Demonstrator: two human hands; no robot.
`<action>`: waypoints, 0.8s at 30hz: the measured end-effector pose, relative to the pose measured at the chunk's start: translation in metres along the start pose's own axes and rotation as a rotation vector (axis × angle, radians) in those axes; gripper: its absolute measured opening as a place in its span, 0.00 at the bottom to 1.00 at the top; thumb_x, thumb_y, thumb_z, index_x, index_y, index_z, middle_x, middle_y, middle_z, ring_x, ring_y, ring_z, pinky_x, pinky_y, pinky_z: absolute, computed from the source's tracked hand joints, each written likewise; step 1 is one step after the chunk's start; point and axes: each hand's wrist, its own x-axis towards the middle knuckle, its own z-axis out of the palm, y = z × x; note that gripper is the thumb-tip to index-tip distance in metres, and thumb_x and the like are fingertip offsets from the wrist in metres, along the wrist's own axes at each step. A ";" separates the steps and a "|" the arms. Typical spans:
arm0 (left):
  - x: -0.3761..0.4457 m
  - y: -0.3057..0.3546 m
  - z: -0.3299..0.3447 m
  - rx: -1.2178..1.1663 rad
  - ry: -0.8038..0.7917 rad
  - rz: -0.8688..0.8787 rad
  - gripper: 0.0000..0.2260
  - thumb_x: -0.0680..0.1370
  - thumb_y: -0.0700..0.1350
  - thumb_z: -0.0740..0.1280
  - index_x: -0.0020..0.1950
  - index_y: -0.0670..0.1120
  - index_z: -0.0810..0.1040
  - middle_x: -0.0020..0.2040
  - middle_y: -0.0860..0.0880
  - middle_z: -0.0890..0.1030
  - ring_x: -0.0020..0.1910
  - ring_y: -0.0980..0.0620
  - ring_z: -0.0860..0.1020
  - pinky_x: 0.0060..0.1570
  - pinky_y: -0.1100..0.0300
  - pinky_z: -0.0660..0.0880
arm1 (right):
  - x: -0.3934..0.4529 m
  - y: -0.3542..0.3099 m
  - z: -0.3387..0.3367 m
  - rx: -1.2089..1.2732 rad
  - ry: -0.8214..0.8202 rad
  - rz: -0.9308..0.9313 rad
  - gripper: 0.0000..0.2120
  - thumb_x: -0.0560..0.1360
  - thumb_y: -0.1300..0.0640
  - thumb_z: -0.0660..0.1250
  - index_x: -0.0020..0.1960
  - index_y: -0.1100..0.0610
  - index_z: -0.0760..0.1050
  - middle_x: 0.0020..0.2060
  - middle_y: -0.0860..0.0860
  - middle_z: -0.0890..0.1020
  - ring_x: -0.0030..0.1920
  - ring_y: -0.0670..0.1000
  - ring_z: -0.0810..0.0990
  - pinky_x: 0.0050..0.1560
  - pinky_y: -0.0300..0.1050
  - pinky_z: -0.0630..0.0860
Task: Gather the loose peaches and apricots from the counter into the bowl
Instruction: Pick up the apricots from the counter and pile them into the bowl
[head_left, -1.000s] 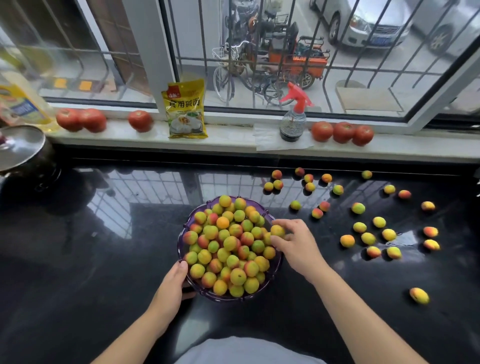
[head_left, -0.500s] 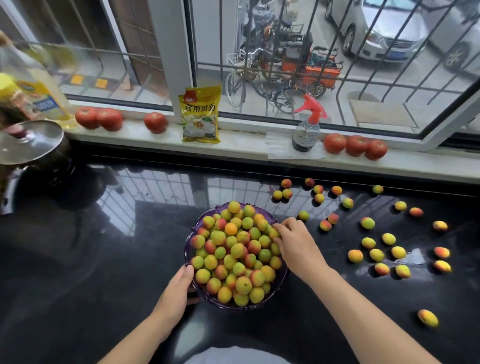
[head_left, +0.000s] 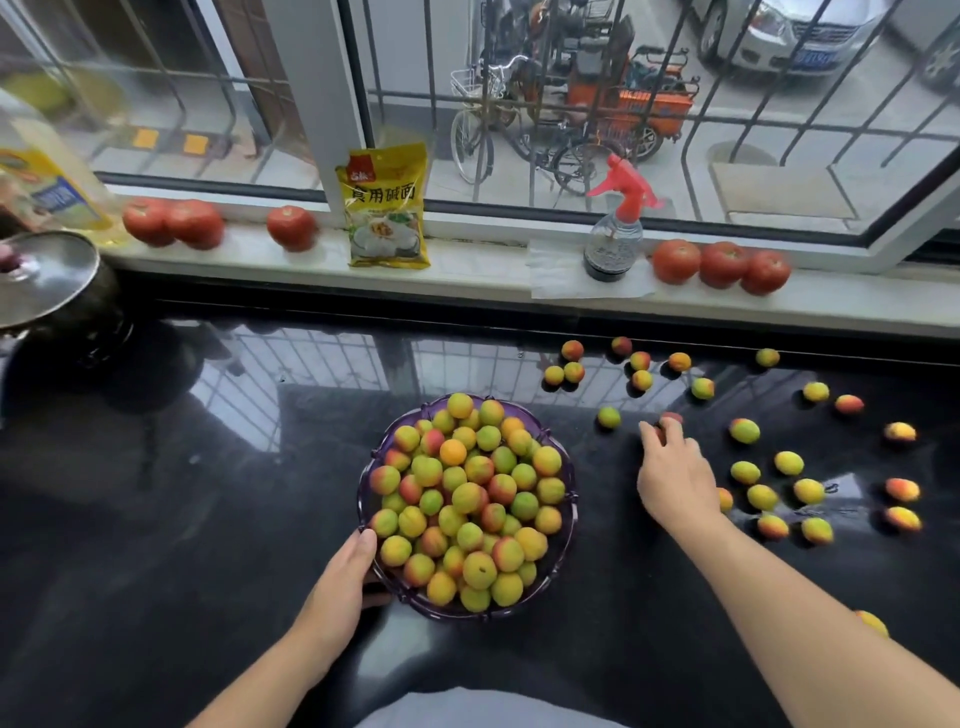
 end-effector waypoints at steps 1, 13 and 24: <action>0.000 0.000 0.000 0.002 -0.001 -0.001 0.16 0.88 0.51 0.53 0.67 0.55 0.78 0.59 0.52 0.87 0.58 0.49 0.84 0.48 0.54 0.80 | 0.002 0.003 0.003 -0.099 0.000 -0.071 0.28 0.78 0.61 0.63 0.77 0.56 0.63 0.73 0.58 0.65 0.58 0.62 0.75 0.51 0.54 0.77; 0.003 -0.004 -0.004 0.059 -0.015 0.019 0.17 0.88 0.54 0.52 0.68 0.55 0.78 0.58 0.51 0.87 0.58 0.46 0.84 0.55 0.47 0.81 | -0.054 -0.019 0.017 0.629 0.085 0.216 0.09 0.78 0.60 0.68 0.57 0.52 0.77 0.54 0.48 0.69 0.46 0.58 0.77 0.47 0.48 0.72; 0.008 -0.008 -0.008 0.081 -0.038 0.039 0.17 0.88 0.54 0.52 0.66 0.55 0.79 0.57 0.52 0.87 0.59 0.43 0.83 0.59 0.38 0.80 | -0.160 -0.040 -0.009 1.137 -0.009 0.238 0.08 0.77 0.55 0.74 0.53 0.45 0.80 0.42 0.45 0.84 0.44 0.45 0.82 0.47 0.39 0.78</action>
